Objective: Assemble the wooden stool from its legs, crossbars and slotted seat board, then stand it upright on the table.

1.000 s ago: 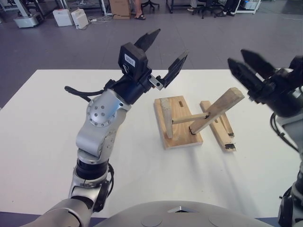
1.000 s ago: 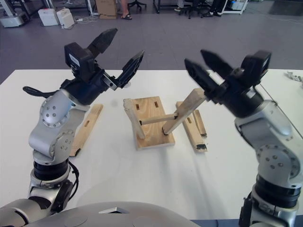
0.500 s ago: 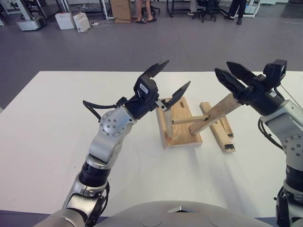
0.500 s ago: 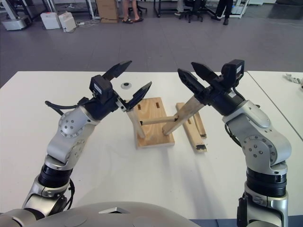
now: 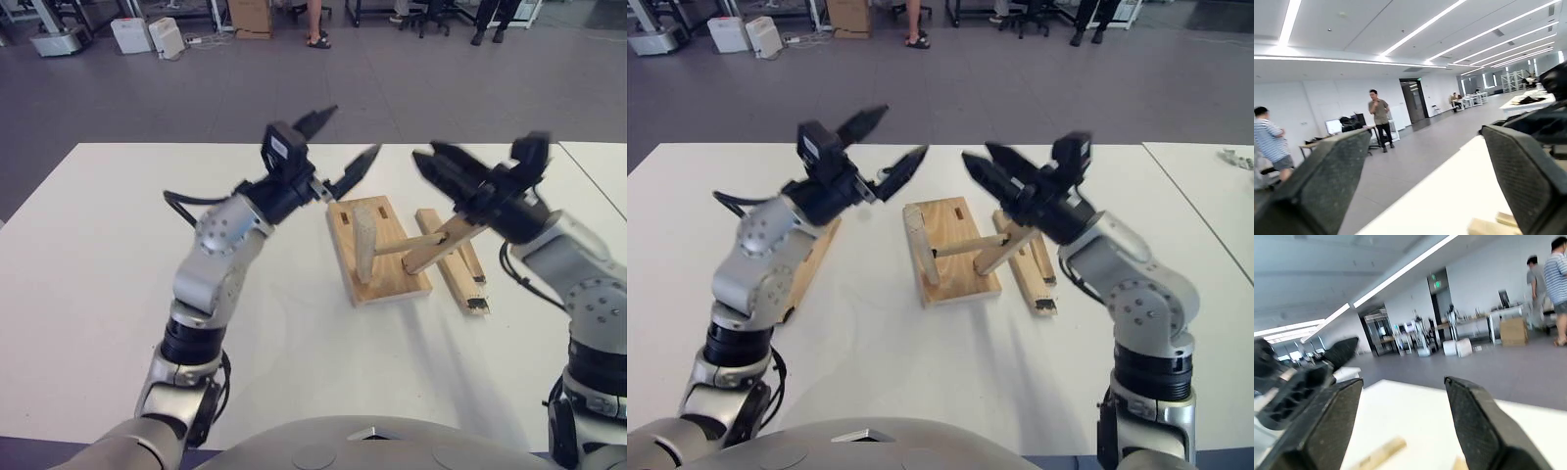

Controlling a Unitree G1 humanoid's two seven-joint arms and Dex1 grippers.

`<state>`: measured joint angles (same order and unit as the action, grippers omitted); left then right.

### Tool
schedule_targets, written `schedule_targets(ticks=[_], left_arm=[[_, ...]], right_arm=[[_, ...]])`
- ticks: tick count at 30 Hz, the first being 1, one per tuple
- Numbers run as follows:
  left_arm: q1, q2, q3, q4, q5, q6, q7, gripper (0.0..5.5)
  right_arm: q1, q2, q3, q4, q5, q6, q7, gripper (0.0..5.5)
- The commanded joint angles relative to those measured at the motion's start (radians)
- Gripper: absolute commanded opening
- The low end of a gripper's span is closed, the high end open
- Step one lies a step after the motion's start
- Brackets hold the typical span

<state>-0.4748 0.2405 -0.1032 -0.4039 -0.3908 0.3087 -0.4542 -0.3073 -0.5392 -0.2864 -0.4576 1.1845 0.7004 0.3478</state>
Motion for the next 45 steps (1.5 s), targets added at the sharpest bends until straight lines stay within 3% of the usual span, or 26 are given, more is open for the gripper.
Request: schedule_targets(ticks=[1, 6, 9, 13, 20, 22, 25, 28, 36, 38, 41, 45], left_arm=[[-0.084, 0.031, 0.031, -0.064, -0.048, 0.074, -0.013, 4.14], [0.018, -0.002, -0.056, -0.128, -0.041, 0.114, 0.013, 4.14], [0.124, -0.033, -0.121, -0.075, -0.010, 0.094, 0.019, 4.14], [0.204, 0.007, -0.200, -0.019, 0.093, 0.021, -0.015, 4.14], [0.045, 0.037, 0.002, -0.060, -0.004, 0.041, 0.005, 4.14], [0.019, 0.037, 0.085, -0.049, -0.061, 0.061, 0.020, 4.14], [0.062, 0.068, 0.164, -0.010, -0.082, 0.063, 0.017, 4.14], [0.179, 0.159, 0.164, 0.080, 0.037, 0.001, -0.020, 4.14], [0.353, 0.313, 0.196, 0.180, 0.158, -0.087, -0.107, 4.14], [0.413, 0.368, 0.185, 0.158, 0.172, -0.095, -0.161, 4.14], [0.483, 0.441, 0.171, 0.180, 0.220, -0.118, -0.225, 4.14], [0.534, 0.546, 0.112, 0.184, 0.308, -0.142, -0.315, 4.14]], right_arm=[[-0.061, -0.068, -0.082, -0.016, 0.068, 0.018, -0.028, 3.10], [-0.005, -0.127, -0.101, 0.050, 0.014, 0.042, -0.039, 3.10], [0.133, -0.163, 0.008, 0.097, -0.135, 0.064, 0.026, 3.10], [0.162, -0.095, 0.038, 0.082, -0.159, 0.023, 0.048, 3.10], [-0.159, -0.111, -0.173, 0.142, 0.087, -0.015, -0.077, 3.10], [-0.165, -0.128, -0.176, 0.240, 0.009, -0.016, -0.097, 3.10], [-0.061, -0.162, -0.017, 0.364, -0.232, -0.030, -0.041, 3.10], [0.027, -0.103, 0.147, 0.416, -0.397, -0.089, 0.052, 3.10], [0.193, 0.041, 0.399, -0.016, -0.398, -0.039, 0.163, 3.10], [0.195, 0.045, 0.411, -0.091, -0.387, -0.027, 0.172, 3.10], [0.150, 0.011, 0.363, 0.031, -0.492, -0.078, 0.171, 3.10], [-0.058, -0.041, 0.431, 0.496, -0.810, -0.223, 0.140, 3.10]])
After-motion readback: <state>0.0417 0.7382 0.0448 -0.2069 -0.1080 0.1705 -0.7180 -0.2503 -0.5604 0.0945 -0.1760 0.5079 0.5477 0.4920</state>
